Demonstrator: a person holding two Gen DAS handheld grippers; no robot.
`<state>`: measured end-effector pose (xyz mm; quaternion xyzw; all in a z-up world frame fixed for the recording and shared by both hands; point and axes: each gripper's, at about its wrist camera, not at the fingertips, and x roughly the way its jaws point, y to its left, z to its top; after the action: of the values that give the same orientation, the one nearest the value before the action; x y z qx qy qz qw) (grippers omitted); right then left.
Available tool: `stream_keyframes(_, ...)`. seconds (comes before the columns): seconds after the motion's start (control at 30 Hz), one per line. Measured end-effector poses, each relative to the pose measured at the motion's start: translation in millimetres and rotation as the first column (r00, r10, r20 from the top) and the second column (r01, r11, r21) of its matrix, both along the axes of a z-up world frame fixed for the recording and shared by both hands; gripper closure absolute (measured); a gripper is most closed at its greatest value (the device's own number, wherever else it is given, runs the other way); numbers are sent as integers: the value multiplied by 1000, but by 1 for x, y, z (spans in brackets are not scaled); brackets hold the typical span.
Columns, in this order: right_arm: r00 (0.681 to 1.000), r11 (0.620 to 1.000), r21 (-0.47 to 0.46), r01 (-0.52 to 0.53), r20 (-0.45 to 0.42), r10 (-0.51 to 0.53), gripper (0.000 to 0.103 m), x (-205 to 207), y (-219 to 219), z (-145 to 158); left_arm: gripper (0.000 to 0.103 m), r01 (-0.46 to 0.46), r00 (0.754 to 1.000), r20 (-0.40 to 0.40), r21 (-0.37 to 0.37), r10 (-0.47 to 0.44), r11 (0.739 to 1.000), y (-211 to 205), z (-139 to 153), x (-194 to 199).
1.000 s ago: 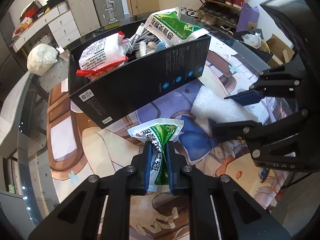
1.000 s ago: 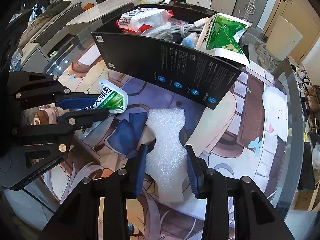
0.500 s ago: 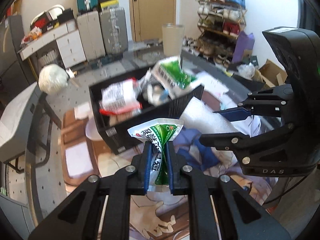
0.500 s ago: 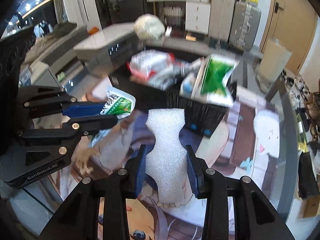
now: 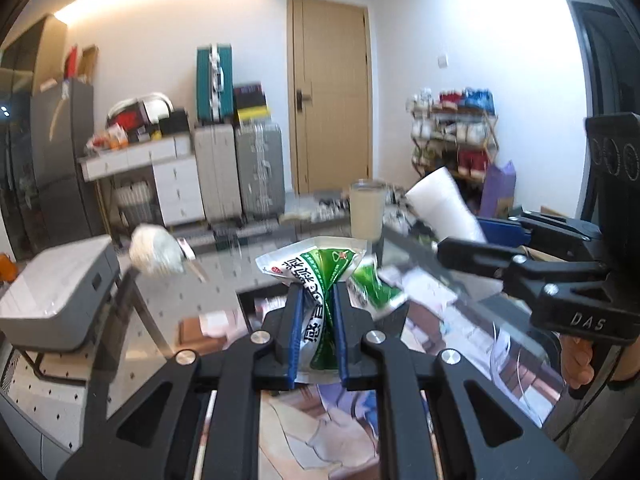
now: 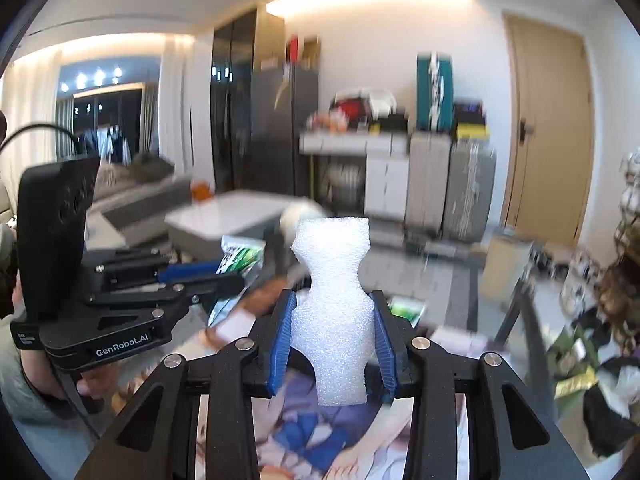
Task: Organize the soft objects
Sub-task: 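Lift the green sachet with left tool while right tool lifts the foam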
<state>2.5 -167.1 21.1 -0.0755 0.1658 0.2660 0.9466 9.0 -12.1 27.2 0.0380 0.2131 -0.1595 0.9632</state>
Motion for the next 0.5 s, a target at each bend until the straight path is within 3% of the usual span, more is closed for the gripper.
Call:
stream_keyframes(0.13,994,998,46,44,97,-48,66,-18,-8,12,90,-25,997,75,-13,26,1000,7,10,-9)
stream_keyframes(0.5,993,996,69,47,101,-54,66,-18,-5,18,90,-12,991,135,-81,22,997,15,25,-9)
